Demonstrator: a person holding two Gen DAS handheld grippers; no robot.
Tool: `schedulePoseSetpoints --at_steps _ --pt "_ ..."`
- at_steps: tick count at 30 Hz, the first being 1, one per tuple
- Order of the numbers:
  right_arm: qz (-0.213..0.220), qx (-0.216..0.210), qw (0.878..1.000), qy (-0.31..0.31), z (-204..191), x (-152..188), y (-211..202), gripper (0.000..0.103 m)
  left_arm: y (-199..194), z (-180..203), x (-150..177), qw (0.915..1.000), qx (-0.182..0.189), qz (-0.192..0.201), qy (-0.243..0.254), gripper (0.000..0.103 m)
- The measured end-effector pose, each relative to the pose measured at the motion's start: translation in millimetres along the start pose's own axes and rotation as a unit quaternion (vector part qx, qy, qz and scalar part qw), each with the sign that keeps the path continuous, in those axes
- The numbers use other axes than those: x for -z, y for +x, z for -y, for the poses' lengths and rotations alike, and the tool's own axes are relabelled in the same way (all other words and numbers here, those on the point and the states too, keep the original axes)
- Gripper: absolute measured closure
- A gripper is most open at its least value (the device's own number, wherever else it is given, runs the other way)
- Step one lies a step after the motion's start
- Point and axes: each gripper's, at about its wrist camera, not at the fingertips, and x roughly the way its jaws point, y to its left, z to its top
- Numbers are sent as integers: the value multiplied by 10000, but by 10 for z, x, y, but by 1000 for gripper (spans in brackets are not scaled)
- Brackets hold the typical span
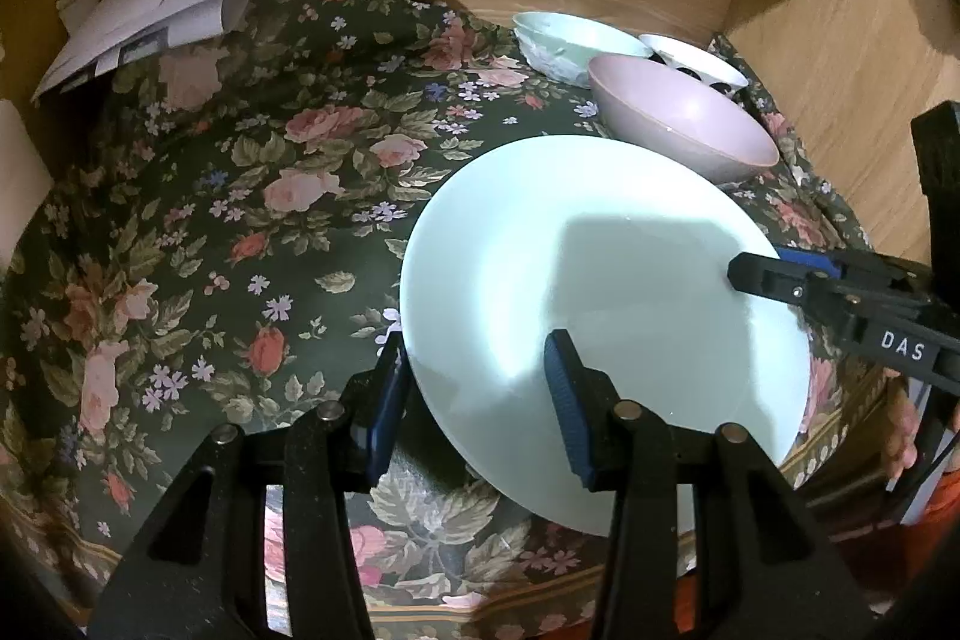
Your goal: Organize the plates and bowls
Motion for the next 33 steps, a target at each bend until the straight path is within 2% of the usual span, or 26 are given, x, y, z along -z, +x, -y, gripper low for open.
schedulePoseSetpoints --at_steps 7,11,14,18,19,23,28,30,31,33 --pt "56 65 9999 64 42 -1 -61 78 -65 -49 -56 9999 -39 96 4 58" --pt "154 263 9995 32 58 -24 -133 77 -135 -59 -136 9998 -47 194 -9 56" --pt "222 286 9993 78 98 -56 -187 77 -202 -38 -228 9995 -60 314 35 52" --pt "391 329 9986 126 151 -140 -301 76 -296 30 -385 9985 -52 523 140 41" --pt "444 363 9983 124 162 -167 -334 73 -312 46 -422 9983 -44 567 155 37" --pt "676 539 9962 99 199 -275 -454 57 -340 127 -590 9971 -55 715 258 33" --pt "852 718 9937 92 297 -436 -537 53 -283 198 -822 9964 -45 778 328 23" --pt "884 778 9929 140 357 -500 -539 47 -224 225 -913 9966 0 738 360 23" --pt "912 795 9925 174 389 -525 -540 41 -196 238 -950 9967 14 714 379 23" --pt "990 826 9914 216 439 -561 -545 38 -121 276 -1035 9968 38 666 446 23"
